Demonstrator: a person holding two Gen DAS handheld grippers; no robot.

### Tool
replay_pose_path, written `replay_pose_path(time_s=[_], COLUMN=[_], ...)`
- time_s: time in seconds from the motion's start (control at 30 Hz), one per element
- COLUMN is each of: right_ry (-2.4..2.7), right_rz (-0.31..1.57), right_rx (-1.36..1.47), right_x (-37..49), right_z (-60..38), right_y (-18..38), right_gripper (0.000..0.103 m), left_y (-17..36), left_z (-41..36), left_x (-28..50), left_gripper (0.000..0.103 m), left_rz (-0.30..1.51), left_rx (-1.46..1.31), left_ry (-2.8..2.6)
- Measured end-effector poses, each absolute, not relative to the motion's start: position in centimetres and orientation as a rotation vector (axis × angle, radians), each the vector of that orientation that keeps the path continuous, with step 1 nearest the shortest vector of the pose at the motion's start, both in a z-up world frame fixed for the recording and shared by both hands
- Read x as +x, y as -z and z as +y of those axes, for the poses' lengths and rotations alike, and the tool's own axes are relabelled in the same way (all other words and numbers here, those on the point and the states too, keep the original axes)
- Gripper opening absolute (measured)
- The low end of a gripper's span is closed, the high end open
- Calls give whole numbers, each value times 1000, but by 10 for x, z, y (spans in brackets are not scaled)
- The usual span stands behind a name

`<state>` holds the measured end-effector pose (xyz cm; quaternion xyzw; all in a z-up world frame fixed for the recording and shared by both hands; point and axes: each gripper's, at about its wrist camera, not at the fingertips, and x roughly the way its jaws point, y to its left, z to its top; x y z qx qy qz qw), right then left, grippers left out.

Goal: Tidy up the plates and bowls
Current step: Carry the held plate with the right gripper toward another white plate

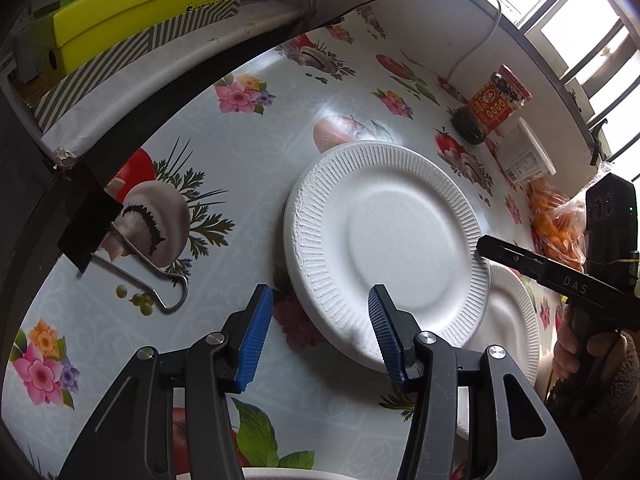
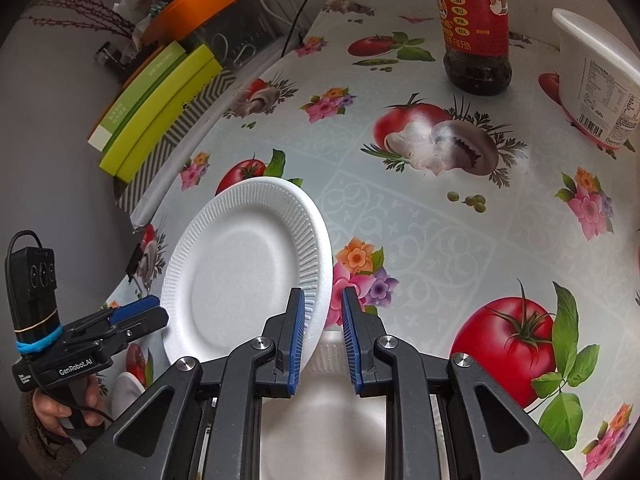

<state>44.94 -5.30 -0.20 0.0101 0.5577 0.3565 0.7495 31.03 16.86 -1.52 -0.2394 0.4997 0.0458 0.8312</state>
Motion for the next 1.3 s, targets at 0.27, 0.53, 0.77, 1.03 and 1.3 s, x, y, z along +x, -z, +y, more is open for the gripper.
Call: replay_pose_path(time_s=[0.27, 0.53, 0.77, 1.03, 1.3], right_ry=[-770, -753, -744, -743, -739], right_rz=[1220, 1220, 1222, 1219, 1216], right_rx=[10, -16, -18, -23, -25], right_x=[447, 447, 448, 447, 447], right_z=[-49, -48, -47, -47, -47], right_y=[2, 5, 6, 6, 5], right_gripper=[14, 14, 14, 14, 14], left_y=[10, 17, 20, 16, 19], left_z=[161, 184, 183, 176, 175], left_x=[315, 308, 309, 310, 313], left_gripper=[51, 51, 51, 27, 23], left_rz=[1039, 1052, 1052, 1044, 1047], left_rx=[-485, -539, -576, -533, -547], left_ry=[-70, -145, -101, -99, -91])
